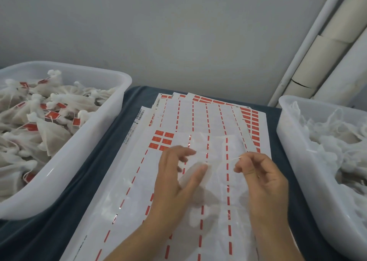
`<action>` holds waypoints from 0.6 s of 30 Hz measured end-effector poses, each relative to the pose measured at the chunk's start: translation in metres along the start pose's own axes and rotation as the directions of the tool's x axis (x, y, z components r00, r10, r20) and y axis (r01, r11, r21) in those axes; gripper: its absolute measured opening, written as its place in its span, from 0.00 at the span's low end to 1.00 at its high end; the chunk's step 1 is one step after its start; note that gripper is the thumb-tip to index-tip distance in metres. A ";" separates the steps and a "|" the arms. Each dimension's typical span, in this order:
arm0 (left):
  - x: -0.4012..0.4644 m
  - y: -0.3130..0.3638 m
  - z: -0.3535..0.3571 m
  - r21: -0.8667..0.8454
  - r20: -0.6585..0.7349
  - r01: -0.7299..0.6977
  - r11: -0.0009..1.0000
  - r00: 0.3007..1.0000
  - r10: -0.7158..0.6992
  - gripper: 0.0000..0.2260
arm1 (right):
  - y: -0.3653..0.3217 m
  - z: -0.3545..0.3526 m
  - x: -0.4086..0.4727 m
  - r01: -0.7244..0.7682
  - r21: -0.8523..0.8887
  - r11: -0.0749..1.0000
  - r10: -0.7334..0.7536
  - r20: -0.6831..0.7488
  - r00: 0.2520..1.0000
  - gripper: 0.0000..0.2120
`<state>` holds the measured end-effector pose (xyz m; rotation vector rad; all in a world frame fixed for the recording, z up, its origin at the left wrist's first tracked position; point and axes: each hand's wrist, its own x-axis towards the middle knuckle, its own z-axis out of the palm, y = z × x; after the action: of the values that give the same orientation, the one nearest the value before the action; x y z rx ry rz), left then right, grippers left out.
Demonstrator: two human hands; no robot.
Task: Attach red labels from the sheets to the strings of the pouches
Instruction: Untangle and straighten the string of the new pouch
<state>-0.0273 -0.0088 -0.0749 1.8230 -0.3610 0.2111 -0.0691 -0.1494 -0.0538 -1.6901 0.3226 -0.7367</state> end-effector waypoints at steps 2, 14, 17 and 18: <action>-0.003 0.001 -0.001 -0.110 -0.013 -0.003 0.994 1.000 0.002 0.15 | -0.004 -0.001 -0.002 0.035 0.034 0.999 -0.036 0.030 0.999 0.07; 0.023 0.003 -0.020 -0.745 0.515 0.619 0.247 0.770 -0.376 0.16 | 0.004 0.023 -0.025 0.534 -0.157 0.831 -0.417 0.461 0.783 0.09; 0.028 0.005 -0.031 -0.807 0.510 0.580 0.112 0.780 -0.363 0.11 | 0.007 0.020 -0.019 0.487 -0.296 0.822 -0.367 0.380 0.849 0.07; 0.029 0.005 -0.031 -0.792 0.498 0.589 0.159 0.775 -0.390 0.13 | 0.007 0.018 -0.015 0.440 -0.327 0.836 -0.330 0.341 0.880 0.03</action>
<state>-0.0010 0.0160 -0.0521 0.6565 0.0674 -0.5795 -0.0679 -0.1284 -0.0666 -2.2590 -0.0845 -0.7530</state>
